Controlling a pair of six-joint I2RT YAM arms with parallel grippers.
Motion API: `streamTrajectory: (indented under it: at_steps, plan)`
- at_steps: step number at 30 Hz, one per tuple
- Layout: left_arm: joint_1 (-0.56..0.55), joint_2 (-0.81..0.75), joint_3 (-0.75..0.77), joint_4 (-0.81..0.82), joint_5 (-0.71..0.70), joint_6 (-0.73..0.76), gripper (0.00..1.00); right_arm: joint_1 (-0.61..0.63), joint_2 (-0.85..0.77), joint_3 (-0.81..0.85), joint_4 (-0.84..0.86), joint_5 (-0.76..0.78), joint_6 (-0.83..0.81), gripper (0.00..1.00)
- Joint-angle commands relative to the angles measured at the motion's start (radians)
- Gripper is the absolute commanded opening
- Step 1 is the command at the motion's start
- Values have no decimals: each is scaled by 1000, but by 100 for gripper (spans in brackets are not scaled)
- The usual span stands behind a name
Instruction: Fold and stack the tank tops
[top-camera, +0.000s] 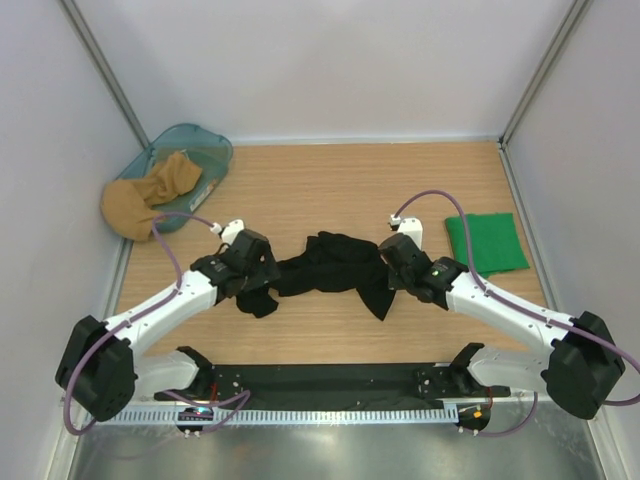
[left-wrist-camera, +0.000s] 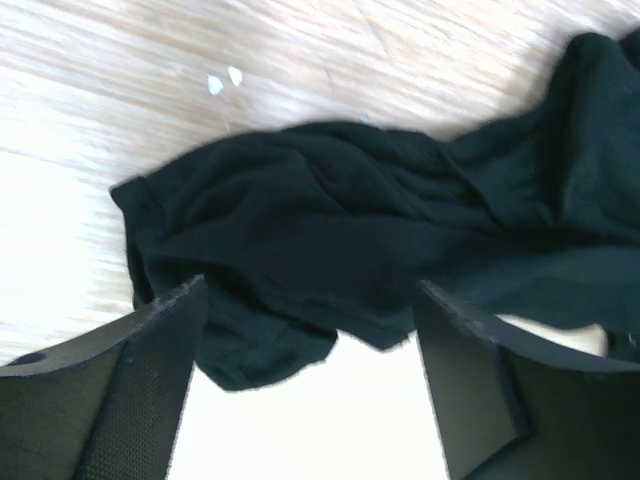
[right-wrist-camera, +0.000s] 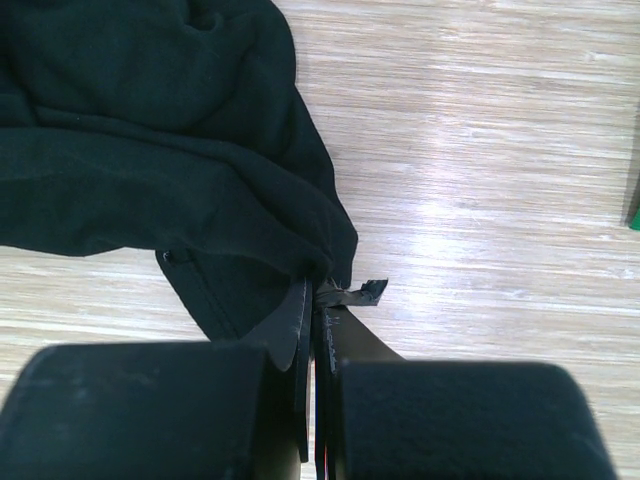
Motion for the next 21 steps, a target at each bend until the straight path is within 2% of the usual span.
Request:
streamTrajectory:
  at_steps: [1, 2, 4, 5, 6, 11, 16, 18, 21]
  plan:
    - [-4, 67, 42, 58, -99, -10, 82, -5, -9, 36, 32, 1, -9, 1]
    - [-4, 88, 56, 55, -111, -2, 64, -7, -9, 39, 32, 1, -11, 1]
    - [-3, 154, 106, 43, -141, 28, 38, -5, -9, 48, 29, 15, -11, 1]
    - [-3, 170, 126, 15, -148, 39, 10, -10, -9, 54, 18, 19, -11, 1]
    - [-3, 183, 170, -5, -157, 42, 0, -14, -6, 76, 11, 44, -9, 1]
    - [-3, 104, 275, -98, -223, 77, 0, -80, 44, 184, -49, 62, -9, 1]
    - [5, 16, 519, -253, -326, 131, 0, -120, 49, 419, -104, 46, -71, 1]
    - [4, -31, 609, -316, -320, 156, 0, -122, 6, 499, -126, 3, -109, 1]
    - [-4, -140, 636, -359, -258, 157, 0, -122, -92, 563, -180, -85, -138, 1]
